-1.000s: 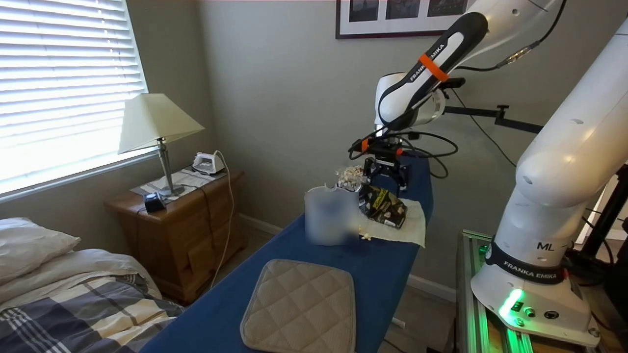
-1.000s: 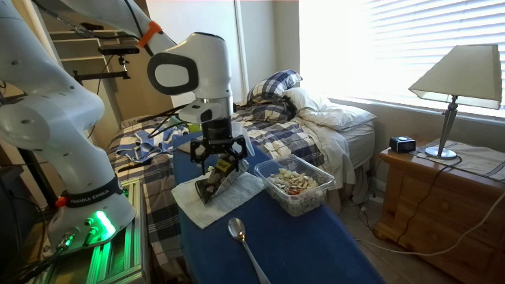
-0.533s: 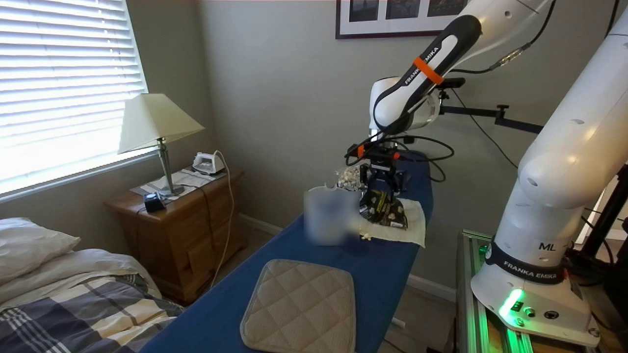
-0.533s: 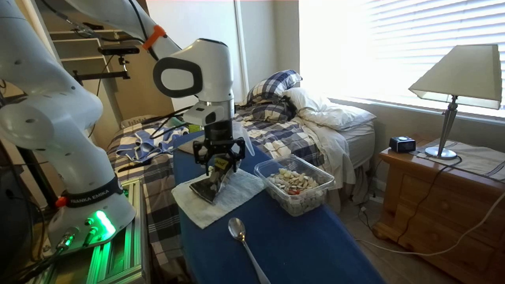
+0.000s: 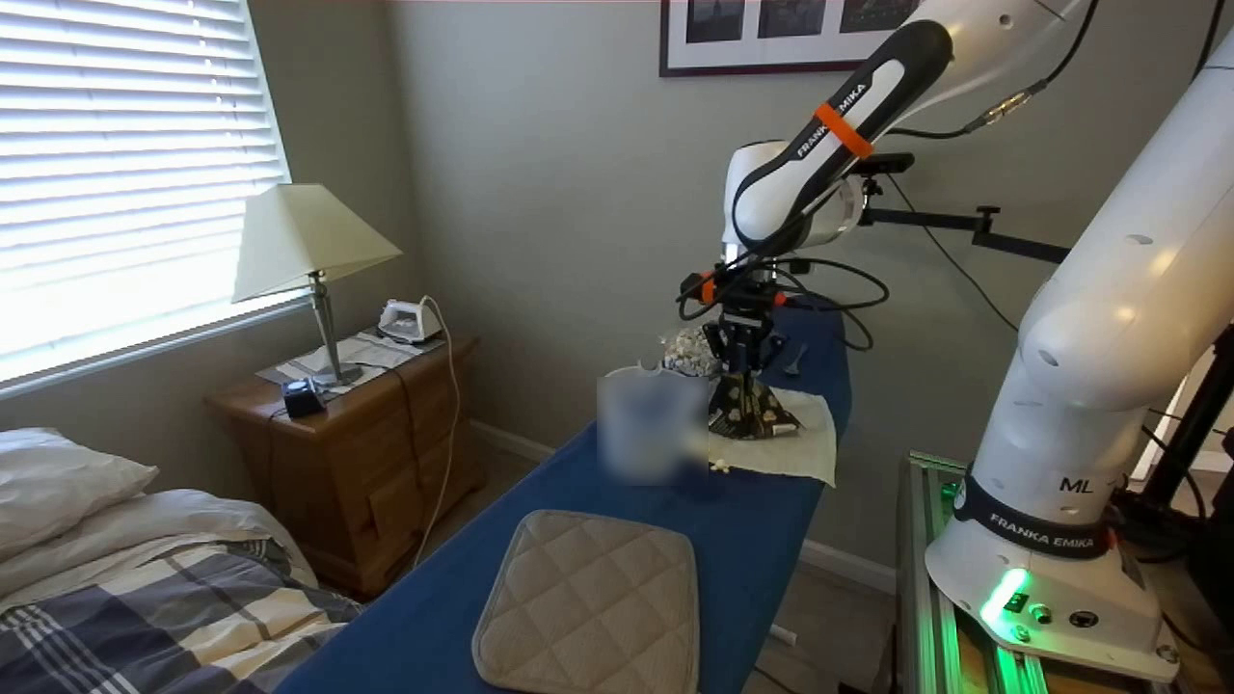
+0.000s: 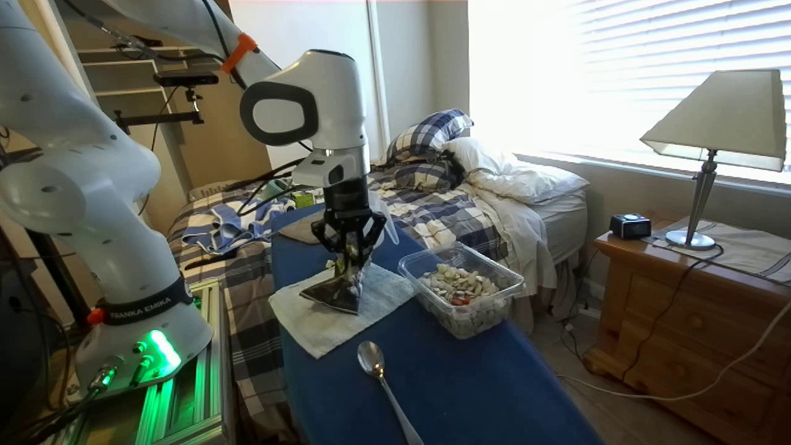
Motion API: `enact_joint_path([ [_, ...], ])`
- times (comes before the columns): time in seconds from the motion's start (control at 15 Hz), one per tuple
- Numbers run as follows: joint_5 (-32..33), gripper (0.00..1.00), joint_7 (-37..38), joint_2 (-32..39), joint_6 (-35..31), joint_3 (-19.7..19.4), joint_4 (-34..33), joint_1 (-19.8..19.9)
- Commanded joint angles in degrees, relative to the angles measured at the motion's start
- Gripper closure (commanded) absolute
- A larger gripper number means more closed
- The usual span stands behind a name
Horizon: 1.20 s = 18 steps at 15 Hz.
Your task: Pour the contents from the black packet into the clear container.
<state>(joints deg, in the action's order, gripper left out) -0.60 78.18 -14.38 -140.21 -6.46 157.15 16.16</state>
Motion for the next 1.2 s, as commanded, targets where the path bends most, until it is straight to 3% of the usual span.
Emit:
enact_joint_path([
  [0.0,-0.1,1.0,-1.6,-0.1,0.2,-0.4,-0.1,0.0],
  [0.27,-0.9,1.0,-4.8,-0.9,2.4,-0.7,0.0,-0.5],
  [0.53,-0.5,1.0,-10.7,-3.2,8.7,-0.1,-2.9,-1.6],
  [0.73,0.8,1.0,-16.9,-4.5,13.5,0.3,-6.5,-2.5],
  [1.13,2.0,1.0,-29.4,-4.8,16.8,0.8,-14.5,-3.0],
])
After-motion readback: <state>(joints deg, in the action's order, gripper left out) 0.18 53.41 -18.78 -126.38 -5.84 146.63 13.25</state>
